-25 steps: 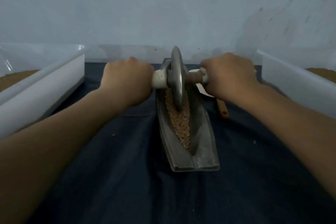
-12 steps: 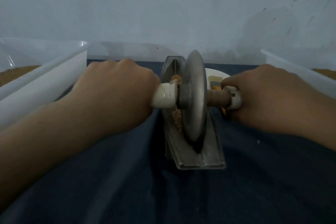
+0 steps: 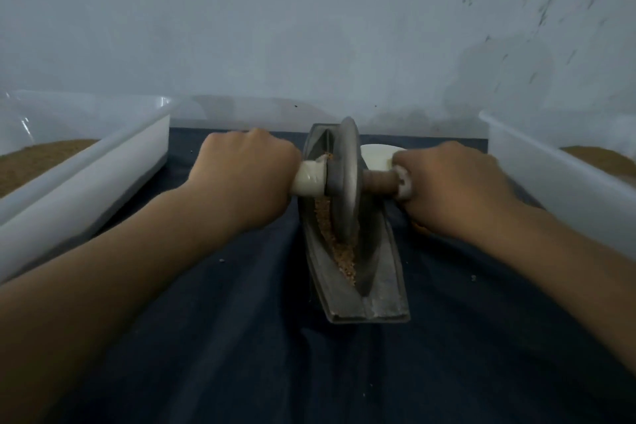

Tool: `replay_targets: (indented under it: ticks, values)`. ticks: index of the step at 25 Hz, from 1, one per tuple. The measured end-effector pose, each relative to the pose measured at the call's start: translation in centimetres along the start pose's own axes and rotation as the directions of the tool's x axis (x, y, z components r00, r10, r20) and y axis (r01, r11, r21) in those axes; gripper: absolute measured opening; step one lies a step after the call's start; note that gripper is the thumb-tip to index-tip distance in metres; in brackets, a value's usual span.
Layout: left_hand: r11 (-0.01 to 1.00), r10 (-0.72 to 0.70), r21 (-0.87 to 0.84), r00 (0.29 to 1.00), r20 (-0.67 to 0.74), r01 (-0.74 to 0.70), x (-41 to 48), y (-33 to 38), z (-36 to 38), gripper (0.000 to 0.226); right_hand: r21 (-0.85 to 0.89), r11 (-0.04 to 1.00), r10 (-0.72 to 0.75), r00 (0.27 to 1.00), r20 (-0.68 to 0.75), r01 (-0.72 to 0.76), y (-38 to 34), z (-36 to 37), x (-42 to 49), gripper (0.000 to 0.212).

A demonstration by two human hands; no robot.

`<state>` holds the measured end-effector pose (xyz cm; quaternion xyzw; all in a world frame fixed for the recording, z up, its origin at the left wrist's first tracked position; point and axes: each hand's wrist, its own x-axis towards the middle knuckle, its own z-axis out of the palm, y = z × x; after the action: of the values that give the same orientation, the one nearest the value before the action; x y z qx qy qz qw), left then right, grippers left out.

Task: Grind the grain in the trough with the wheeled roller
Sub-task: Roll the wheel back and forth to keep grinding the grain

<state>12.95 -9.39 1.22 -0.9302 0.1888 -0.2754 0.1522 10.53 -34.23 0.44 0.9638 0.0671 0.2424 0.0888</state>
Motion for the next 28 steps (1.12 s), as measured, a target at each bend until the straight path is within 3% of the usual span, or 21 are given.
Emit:
replay_targets:
  ticks: [4,7,12,17,21,22,24,28]
  values:
    - [0.992,0.123,0.021,0.970,-0.210,-0.121,-3.6,-1.7,-2.3,0.015,0.099,0.989,-0.099,0.992,-0.080,0.107,1.4,-2.8,-4.7,0.016]
    - [0.994,0.072,0.086,0.997,-0.037,-0.069,-1.0,-0.6,-0.7,0.013,0.032,0.999,-0.021,1.000,0.002,0.020,0.6,-1.1,-2.5,0.015]
    - [0.993,-0.114,0.018,0.991,0.068,0.113,6.1,-0.2,2.7,0.013,0.018,0.993,0.118,0.993,-0.005,-0.118,-0.2,3.0,6.1,0.011]
    - [0.999,-0.032,0.022,0.999,0.009,0.032,1.7,0.4,0.7,0.005,0.046,0.998,0.030,0.998,0.061,-0.033,0.2,0.7,1.9,0.024]
    - [0.996,0.082,-0.009,0.983,-0.162,-0.084,-2.9,-1.1,-2.2,0.018,0.048,0.991,-0.122,0.992,-0.021,0.123,1.4,-2.9,-3.5,0.020]
    - [0.996,0.088,-0.019,0.988,-0.126,-0.091,-2.9,-1.3,-2.2,0.015,0.044,0.989,-0.139,0.990,-0.033,0.140,1.6,-3.2,-3.3,0.021]
    - [0.997,0.044,-0.062,0.999,0.030,-0.042,-2.0,-0.9,-0.7,0.015,-0.024,0.994,-0.108,0.994,0.005,0.108,1.0,-2.7,-1.7,0.025]
    - [0.997,-0.070,0.034,0.994,-0.078,0.073,3.7,0.1,2.8,0.006,-0.023,0.999,0.045,0.999,0.008,-0.045,0.0,2.1,4.6,0.013]
